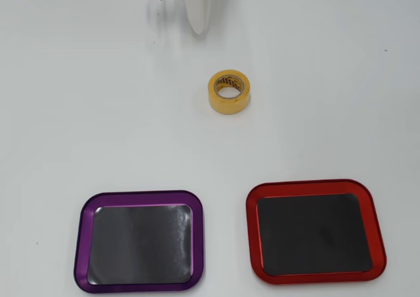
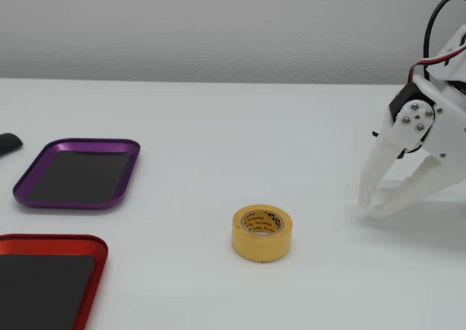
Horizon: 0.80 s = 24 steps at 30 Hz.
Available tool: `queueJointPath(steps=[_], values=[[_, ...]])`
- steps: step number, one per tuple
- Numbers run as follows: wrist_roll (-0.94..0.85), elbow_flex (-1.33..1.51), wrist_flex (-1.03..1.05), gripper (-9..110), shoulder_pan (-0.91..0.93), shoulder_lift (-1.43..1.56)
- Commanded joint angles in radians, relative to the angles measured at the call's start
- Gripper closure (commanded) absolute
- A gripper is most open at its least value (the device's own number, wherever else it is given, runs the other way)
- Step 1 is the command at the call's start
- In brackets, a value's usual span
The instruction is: Grasp a tape and put it in the right purple dish.
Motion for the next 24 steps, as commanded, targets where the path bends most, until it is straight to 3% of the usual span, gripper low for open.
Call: queueJointPath(steps=[1,19,24], values=[[-0.002,0.009,-0.003,102,0.002,0.081],[-0.003,-0.006,-0.017,102,0.017,0.081],[-0.003,-0.130,-0.097,102,0.018,0.064]])
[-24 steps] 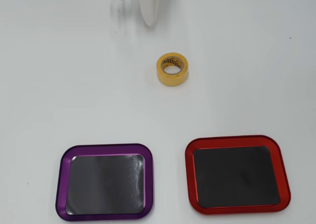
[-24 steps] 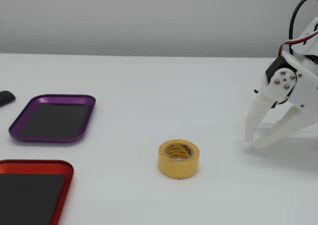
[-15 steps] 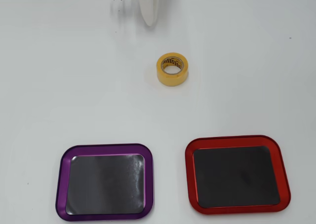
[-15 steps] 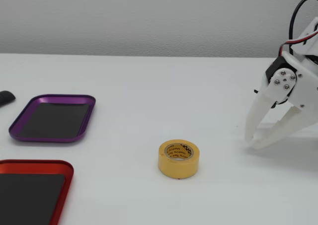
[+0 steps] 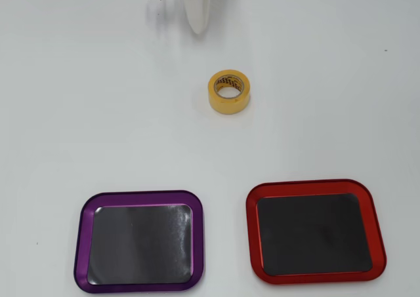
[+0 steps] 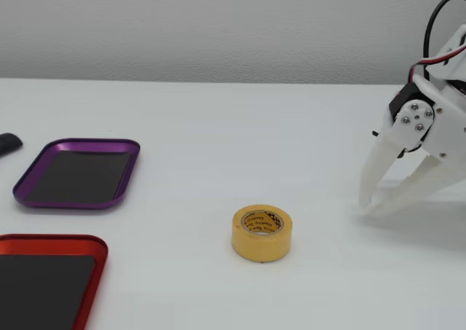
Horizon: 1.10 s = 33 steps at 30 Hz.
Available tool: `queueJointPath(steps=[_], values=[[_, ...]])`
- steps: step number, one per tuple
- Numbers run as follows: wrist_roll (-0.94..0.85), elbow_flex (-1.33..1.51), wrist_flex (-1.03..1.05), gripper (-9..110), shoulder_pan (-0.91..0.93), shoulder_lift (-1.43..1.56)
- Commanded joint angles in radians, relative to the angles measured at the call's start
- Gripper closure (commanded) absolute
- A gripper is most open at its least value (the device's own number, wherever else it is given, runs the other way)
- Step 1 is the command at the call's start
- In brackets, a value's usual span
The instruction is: Grasp a tape and put it in the right purple dish.
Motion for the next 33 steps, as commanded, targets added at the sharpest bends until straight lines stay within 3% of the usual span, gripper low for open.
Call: queueJointPath(steps=[1,6,13,23,33], values=[[-0.012,-0.080,-0.077,102,0.008,0.064],[-0.221,-0.115,-0.181,101,-0.005,0.063],[-0.301,-0.129,-0.196,99,-0.044,-0.183],[-0.302,-0.499,-0.215,91,-0.098,-0.798],[-0.305,-0.660,-0.275,89,-0.207,-1.115]])
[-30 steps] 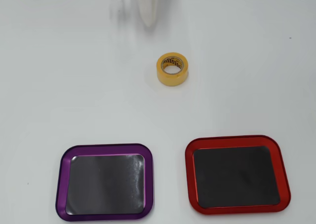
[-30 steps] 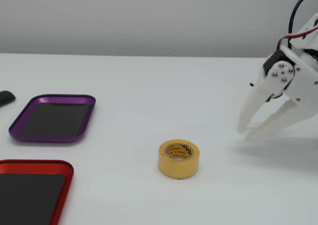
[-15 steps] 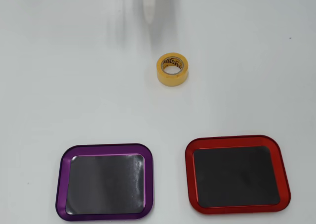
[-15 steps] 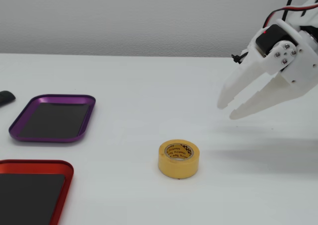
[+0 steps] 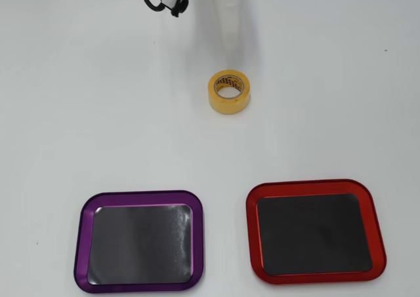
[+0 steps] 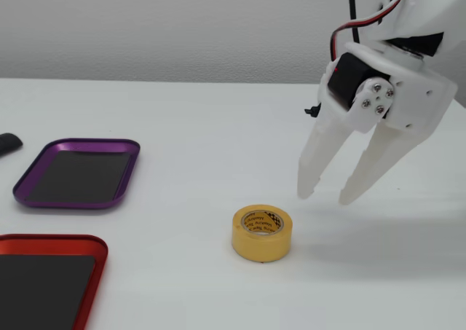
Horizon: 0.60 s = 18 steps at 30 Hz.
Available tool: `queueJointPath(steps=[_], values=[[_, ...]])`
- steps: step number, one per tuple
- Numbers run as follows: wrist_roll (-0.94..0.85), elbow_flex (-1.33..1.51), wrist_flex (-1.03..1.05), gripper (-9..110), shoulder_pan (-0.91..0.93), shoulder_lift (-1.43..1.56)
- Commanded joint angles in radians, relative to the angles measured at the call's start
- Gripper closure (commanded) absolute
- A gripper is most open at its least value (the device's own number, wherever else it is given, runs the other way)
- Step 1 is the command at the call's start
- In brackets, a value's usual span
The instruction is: Grasp a tape and put it in the right purple dish.
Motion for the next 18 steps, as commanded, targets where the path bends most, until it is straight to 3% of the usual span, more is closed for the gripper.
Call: queueJointPath(steps=[1,18], values=[[-0.009,-0.055,-0.055,89,-0.006,-0.061],[-0.012,-0.044,-0.236,83,0.005,-0.288]])
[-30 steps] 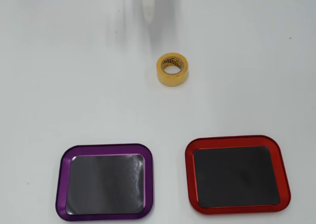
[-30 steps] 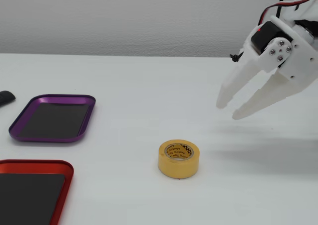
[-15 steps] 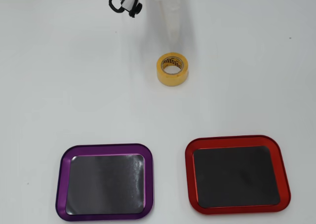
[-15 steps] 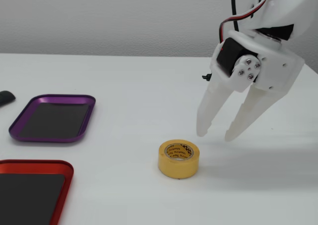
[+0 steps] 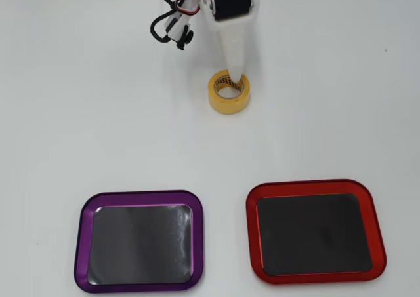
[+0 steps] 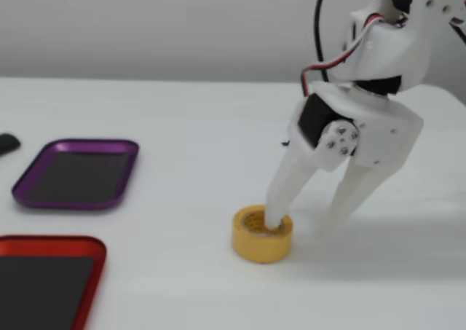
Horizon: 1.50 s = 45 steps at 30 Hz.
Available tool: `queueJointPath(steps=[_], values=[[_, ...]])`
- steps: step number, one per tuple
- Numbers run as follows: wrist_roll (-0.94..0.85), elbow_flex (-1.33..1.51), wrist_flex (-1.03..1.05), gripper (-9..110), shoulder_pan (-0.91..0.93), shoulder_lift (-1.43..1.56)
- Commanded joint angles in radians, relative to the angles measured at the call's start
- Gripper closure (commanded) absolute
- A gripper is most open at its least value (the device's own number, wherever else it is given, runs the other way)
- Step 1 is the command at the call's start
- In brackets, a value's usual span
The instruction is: Grasp a tape and put it in the right purple dish.
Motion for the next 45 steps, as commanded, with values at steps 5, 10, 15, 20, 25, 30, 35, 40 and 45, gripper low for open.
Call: queueJointPath(steps=[5,10,15,20,25,30,35,40,45], values=[[-0.008,-0.021,-0.084,83,0.008,-0.058],[-0.040,-0.032,-0.103,83,0.008,-0.144],[-0.043,-0.034,-0.100,85,0.008,-0.183],[-0.043,-0.034,-0.109,101,0.008,-0.186],[-0.043,-0.034,-0.100,102,0.008,-0.181],[-0.035,-0.037,-0.034,102,0.003,-0.120],[-0.025,-0.028,0.057,102,0.003,0.178],[-0.028,-0.014,0.087,102,0.008,0.594],[-0.043,0.127,0.017,102,0.009,0.922]])
